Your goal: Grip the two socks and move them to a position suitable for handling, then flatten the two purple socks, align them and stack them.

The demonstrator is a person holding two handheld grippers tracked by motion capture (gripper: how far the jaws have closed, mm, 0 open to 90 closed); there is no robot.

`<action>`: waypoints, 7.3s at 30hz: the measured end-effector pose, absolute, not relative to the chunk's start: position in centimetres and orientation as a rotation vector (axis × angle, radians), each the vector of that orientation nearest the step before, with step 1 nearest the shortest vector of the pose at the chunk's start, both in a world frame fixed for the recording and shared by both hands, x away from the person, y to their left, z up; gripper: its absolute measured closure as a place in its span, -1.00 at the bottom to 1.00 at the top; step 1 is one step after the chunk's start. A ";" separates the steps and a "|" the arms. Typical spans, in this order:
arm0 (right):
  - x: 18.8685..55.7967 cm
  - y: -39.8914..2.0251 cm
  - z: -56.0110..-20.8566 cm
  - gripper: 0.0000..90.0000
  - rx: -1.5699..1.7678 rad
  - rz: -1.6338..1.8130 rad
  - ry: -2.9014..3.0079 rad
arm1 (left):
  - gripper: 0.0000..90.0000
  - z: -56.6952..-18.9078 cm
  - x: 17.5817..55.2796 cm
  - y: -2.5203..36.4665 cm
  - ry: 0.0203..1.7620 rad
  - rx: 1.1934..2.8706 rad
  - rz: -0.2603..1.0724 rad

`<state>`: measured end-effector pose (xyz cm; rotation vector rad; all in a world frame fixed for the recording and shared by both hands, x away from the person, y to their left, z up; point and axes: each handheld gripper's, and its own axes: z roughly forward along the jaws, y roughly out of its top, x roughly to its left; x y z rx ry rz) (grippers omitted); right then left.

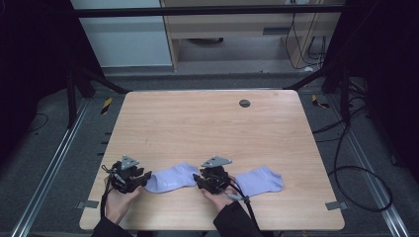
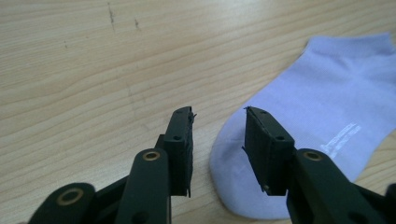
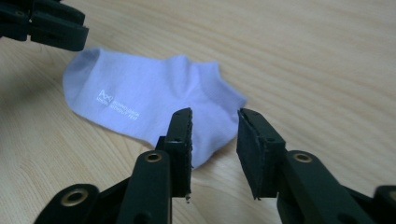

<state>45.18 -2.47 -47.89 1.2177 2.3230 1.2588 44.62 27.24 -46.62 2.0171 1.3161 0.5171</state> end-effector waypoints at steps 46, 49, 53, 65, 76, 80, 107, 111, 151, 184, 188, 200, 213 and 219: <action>43.0 -24.7 -47.8 0.22 1.464 0.981 2.112 | 0.16 -45.3 44.0 8.3 0.932 2.132 0.312; 43.2 -24.8 -48.2 0.25 1.477 0.957 2.130 | 0.19 -45.8 44.1 6.6 0.903 2.161 0.298; 43.5 -24.8 -48.5 0.29 1.480 0.935 2.140 | 0.22 -46.4 44.1 5.4 0.896 2.182 0.279; 43.8 -24.8 -49.4 0.54 1.473 0.882 2.191 | 0.46 -48.8 44.5 2.9 0.911 2.250 0.215; 43.5 -24.3 -48.8 0.90 1.459 0.904 2.204 | 0.96 -49.0 44.5 2.8 0.929 2.240 0.190; 42.7 -24.0 -47.7 0.90 1.436 0.956 2.177 | 0.98 -48.5 44.4 3.3 0.919 2.219 0.171; 39.5 -18.4 -48.5 0.77 1.349 1.035 2.292 | 0.96 -48.1 42.3 9.9 0.899 2.304 0.188; 39.6 -18.3 -48.6 0.56 1.357 1.019 2.295 | 0.80 -48.2 42.2 10.1 0.901 2.289 0.206; 45.2 -10.2 -44.6 0.05 1.236 1.264 2.206 | -0.03 -45.7 42.9 26.3 1.235 1.942 0.486; 48.6 -0.1 -48.3 0.24 1.235 1.093 2.380 | 0.33 -48.6 43.8 28.4 1.363 2.038 0.448; 48.8 0.4 -49.1 0.31 1.228 1.058 2.392 | 0.44 -48.9 44.1 28.2 1.367 2.049 0.422; 48.4 0.9 -49.4 0.91 1.216 1.025 2.403 | 0.91 -48.6 44.0 27.6 1.347 2.050 0.411; 47.0 -2.2 -46.0 0.93 1.185 1.160 2.395 | 0.93 -46.0 42.6 26.4 1.239 1.967 0.380; 46.0 -4.1 -44.5 0.93 1.154 1.168 2.391 | 0.93 -44.9 42.4 25.0 1.194 1.957 0.360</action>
